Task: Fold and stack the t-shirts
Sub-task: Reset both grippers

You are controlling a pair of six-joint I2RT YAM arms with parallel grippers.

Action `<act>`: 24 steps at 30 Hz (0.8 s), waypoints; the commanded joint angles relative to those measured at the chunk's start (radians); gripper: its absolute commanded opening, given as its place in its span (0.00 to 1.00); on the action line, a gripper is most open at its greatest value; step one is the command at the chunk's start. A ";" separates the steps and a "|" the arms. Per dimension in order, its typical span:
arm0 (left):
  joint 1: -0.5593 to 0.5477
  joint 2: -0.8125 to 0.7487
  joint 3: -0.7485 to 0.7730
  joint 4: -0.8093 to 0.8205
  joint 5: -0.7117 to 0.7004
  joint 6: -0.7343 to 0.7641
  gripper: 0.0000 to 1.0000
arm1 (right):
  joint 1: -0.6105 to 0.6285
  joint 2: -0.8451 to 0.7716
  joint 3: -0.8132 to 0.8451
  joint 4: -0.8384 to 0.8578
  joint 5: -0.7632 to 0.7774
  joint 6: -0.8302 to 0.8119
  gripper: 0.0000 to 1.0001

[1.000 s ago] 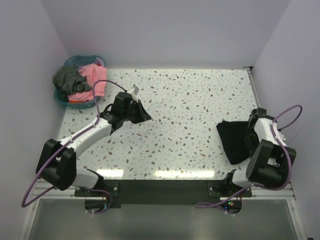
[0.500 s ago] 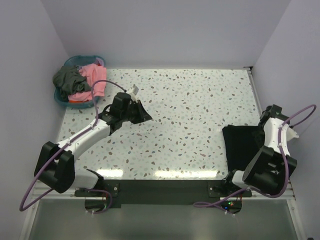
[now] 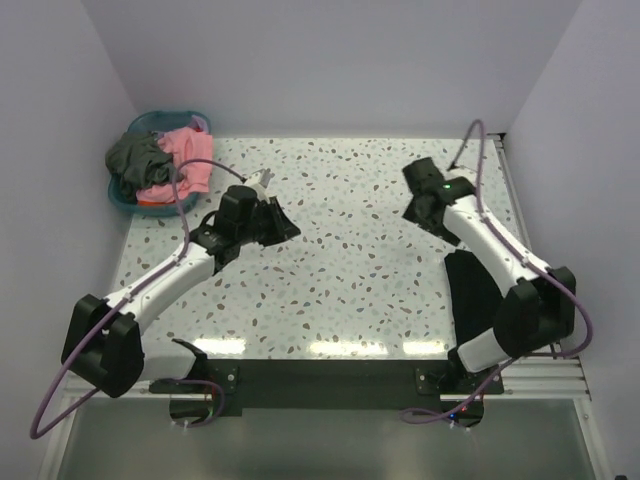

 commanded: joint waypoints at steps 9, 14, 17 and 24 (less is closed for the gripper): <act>-0.004 -0.124 -0.090 -0.027 -0.179 0.078 0.24 | 0.511 0.115 -0.029 0.541 -0.243 -0.301 0.99; -0.004 -0.172 -0.133 -0.071 -0.210 0.106 0.25 | 0.522 -0.019 -0.216 0.735 -0.378 -0.342 0.99; -0.004 -0.201 -0.163 -0.076 -0.238 0.111 0.25 | 0.522 -0.071 -0.264 0.775 -0.352 -0.373 0.99; -0.004 -0.212 -0.191 -0.057 -0.251 0.103 0.25 | 0.522 -0.077 -0.251 0.735 -0.303 -0.421 0.99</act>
